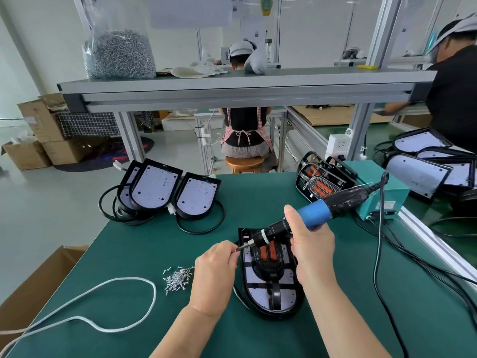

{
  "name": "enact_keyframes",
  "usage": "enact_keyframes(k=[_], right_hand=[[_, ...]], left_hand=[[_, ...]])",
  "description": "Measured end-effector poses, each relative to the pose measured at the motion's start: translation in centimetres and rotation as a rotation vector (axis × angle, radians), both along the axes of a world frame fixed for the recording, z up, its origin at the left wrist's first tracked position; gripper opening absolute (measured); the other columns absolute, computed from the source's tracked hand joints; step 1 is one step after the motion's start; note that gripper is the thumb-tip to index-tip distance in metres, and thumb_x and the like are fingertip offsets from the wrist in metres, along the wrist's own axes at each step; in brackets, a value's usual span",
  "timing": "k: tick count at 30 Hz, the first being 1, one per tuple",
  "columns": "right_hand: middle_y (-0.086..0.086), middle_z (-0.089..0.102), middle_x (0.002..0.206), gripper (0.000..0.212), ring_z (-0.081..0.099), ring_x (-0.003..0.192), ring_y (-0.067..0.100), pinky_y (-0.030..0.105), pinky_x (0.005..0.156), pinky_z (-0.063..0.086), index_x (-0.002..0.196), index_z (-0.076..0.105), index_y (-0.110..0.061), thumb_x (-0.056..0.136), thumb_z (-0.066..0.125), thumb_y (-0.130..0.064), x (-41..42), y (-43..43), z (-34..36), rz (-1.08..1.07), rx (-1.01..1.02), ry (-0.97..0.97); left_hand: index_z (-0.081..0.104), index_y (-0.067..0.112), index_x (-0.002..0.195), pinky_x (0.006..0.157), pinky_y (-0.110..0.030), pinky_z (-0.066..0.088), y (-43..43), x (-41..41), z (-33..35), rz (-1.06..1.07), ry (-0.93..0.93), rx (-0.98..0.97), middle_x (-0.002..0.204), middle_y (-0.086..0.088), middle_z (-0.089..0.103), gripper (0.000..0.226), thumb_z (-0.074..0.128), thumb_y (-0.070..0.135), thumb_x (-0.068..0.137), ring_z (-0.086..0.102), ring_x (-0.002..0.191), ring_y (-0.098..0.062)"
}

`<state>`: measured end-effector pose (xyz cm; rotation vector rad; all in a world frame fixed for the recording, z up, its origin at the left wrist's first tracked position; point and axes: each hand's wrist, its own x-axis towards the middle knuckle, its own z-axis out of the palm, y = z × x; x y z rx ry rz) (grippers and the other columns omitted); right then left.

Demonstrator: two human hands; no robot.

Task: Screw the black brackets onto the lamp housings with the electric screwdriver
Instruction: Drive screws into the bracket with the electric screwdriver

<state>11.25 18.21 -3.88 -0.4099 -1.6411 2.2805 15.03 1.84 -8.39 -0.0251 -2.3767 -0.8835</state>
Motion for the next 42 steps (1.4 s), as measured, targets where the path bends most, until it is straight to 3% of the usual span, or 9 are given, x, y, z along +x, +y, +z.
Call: enact_keyframes(k=[4, 10, 14, 20, 26, 29, 32, 34, 42], right_hand=[[-0.015, 0.070, 0.072, 0.045, 0.067, 0.068, 0.005, 0.029, 0.073, 0.051, 0.090, 0.067, -0.023, 0.059, 0.081, -0.052, -0.1, -0.2, 0.5, -0.090, -0.064, 0.073], [0.002, 0.062, 0.098, 0.032, 0.066, 0.074, 0.020, 0.024, 0.079, 0.055, 0.109, 0.051, -0.010, 0.086, 0.071, -0.003, -0.8, -1.7, 2.2, -0.133, -0.387, 0.303], [0.006, 0.070, 0.089, 0.021, 0.069, 0.080, 0.018, 0.029, 0.077, 0.054, 0.108, 0.055, -0.009, 0.098, 0.066, -0.022, -0.6, -1.5, 3.2, -0.064, -0.464, 0.268], [0.012, 0.067, 0.084, 0.045, 0.067, 0.070, 0.023, 0.029, 0.061, 0.054, 0.131, 0.047, -0.011, 0.096, 0.070, -0.029, -0.8, -1.0, 3.9, -0.065, -0.505, 0.265], [0.004, 0.057, 0.070, 0.023, 0.058, 0.056, 0.019, 0.030, 0.055, 0.050, 0.107, 0.052, -0.015, 0.095, 0.070, -0.023, -1.3, -0.4, 4.2, -0.137, -0.505, 0.320], [0.003, 0.056, 0.069, 0.025, 0.058, 0.056, 0.017, 0.030, 0.055, 0.049, 0.110, 0.053, -0.015, 0.095, 0.071, -0.025, -1.7, 0.3, 4.3, -0.149, -0.516, 0.336], [0.003, 0.056, 0.070, 0.026, 0.058, 0.057, 0.017, 0.030, 0.055, 0.050, 0.110, 0.053, -0.016, 0.095, 0.071, -0.028, -2.2, 1.4, 4.4, -0.172, -0.494, 0.353], [0.003, 0.055, 0.068, 0.027, 0.058, 0.057, 0.018, 0.031, 0.057, 0.052, 0.109, 0.054, -0.017, 0.094, 0.072, -0.030, -2.5, 2.2, 4.7, -0.189, -0.475, 0.369], [0.006, 0.055, 0.066, 0.020, 0.058, 0.064, 0.026, 0.033, 0.067, 0.058, 0.098, 0.053, -0.018, 0.094, 0.072, -0.025, -3.8, 4.9, 4.8, -0.298, -0.183, 0.438]], left_hand=[[0.068, 0.006, 0.078, 0.058, -0.045, 0.053, 0.9, -0.1, 0.9, -0.036, 0.039, -0.053, 0.066, 0.000, 0.064, 0.010, 0.075, 0.002, 0.083, 0.060, 0.059, -0.025], [0.066, 0.010, 0.071, 0.047, -0.043, 0.051, 1.8, 0.6, 1.7, -0.011, 0.028, -0.189, 0.063, 0.000, 0.064, 0.015, 0.079, 0.008, 0.080, 0.058, 0.054, -0.029], [0.065, 0.014, 0.071, 0.048, -0.042, 0.049, 1.6, 0.7, 2.4, 0.036, -0.009, -0.242, 0.065, 0.003, 0.063, 0.015, 0.077, 0.012, 0.080, 0.059, 0.057, -0.026], [0.063, 0.012, 0.072, 0.054, -0.043, 0.050, 2.0, 1.2, 2.5, 0.019, -0.073, -0.221, 0.067, 0.001, 0.062, 0.017, 0.070, 0.016, 0.087, 0.057, 0.060, -0.027], [0.068, 0.014, 0.080, 0.062, -0.042, 0.051, 2.4, 1.1, 3.2, -0.028, -0.070, -0.168, 0.075, 0.003, 0.066, 0.011, 0.072, 0.022, 0.087, 0.060, 0.067, -0.026], [0.071, 0.022, 0.099, 0.072, -0.039, 0.053, 2.4, 1.0, 3.3, -0.038, -0.100, -0.093, 0.083, 0.010, 0.065, 0.017, 0.074, 0.031, 0.085, 0.062, 0.075, -0.017], [0.057, 0.029, 0.130, 0.087, -0.032, 0.050, 2.2, 0.6, 2.6, -0.037, -0.258, 0.029, 0.105, 0.019, 0.056, 0.056, 0.072, 0.050, 0.080, 0.058, 0.096, -0.005], [0.048, 0.024, 0.138, 0.094, -0.030, 0.047, 2.0, -0.2, 1.9, -0.042, -0.412, 0.134, 0.118, 0.014, 0.049, 0.074, 0.072, 0.057, 0.077, 0.054, 0.111, -0.010], [0.049, 0.013, 0.124, 0.088, -0.033, 0.051, 3.3, -3.7, 1.2, -0.147, -0.725, 0.468, 0.116, 0.001, 0.064, 0.073, 0.081, 0.051, 0.071, 0.063, 0.105, -0.018]])
